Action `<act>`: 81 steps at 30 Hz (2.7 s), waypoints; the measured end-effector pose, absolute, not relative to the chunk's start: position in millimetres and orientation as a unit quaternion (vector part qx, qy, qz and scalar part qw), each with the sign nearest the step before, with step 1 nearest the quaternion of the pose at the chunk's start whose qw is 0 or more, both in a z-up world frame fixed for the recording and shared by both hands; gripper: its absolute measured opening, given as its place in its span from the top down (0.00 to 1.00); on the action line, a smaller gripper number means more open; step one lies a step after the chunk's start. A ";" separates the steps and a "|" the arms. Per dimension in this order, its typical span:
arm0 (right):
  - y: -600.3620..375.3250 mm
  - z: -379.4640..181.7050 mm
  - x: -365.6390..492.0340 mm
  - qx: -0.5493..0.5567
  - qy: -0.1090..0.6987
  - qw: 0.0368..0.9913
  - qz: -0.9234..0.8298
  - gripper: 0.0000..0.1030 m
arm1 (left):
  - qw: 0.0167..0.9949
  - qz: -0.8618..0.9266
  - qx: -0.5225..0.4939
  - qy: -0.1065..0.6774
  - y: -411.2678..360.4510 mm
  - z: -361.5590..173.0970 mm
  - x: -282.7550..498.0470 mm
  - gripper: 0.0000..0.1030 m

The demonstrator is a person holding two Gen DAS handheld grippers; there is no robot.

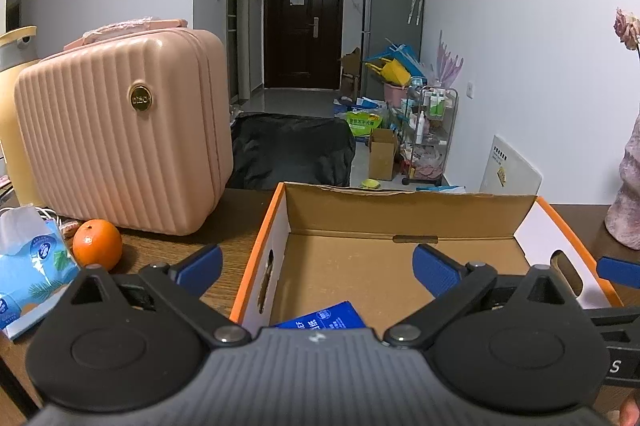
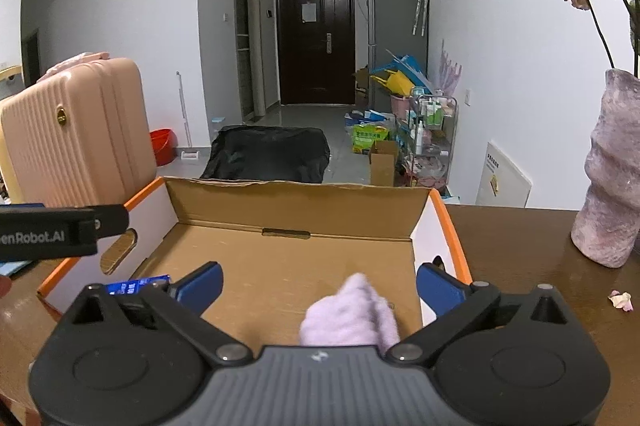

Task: Organize soft objects
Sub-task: 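Release the tissue pack and hair band into the box with both tools, then move both tools back toward the remaining soft items on the table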

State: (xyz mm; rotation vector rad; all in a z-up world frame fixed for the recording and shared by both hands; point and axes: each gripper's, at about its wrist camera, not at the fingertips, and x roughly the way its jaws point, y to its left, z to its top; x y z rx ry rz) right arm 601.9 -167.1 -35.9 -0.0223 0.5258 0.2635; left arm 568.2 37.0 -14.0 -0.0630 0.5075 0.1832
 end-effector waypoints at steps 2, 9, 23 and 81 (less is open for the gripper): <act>-166.8 -35.4 600.7 -0.013 0.258 0.958 0.128 0.00 | 0.964 0.094 -0.030 0.248 35.7 -12.5 566.9 0.00; -167.3 -30.5 593.9 -0.014 0.251 0.959 0.127 0.00 | 0.964 0.096 -0.032 0.244 36.9 -11.1 564.3 0.00; -174.4 -13.4 558.3 -0.020 0.220 0.967 0.126 0.00 | 0.972 0.086 -0.029 0.219 30.4 3.0 527.9 0.00; -201.7 -46.1 320.8 -0.034 0.202 0.969 0.141 0.00 | 0.978 0.058 -0.011 0.202 30.1 -24.5 289.6 0.00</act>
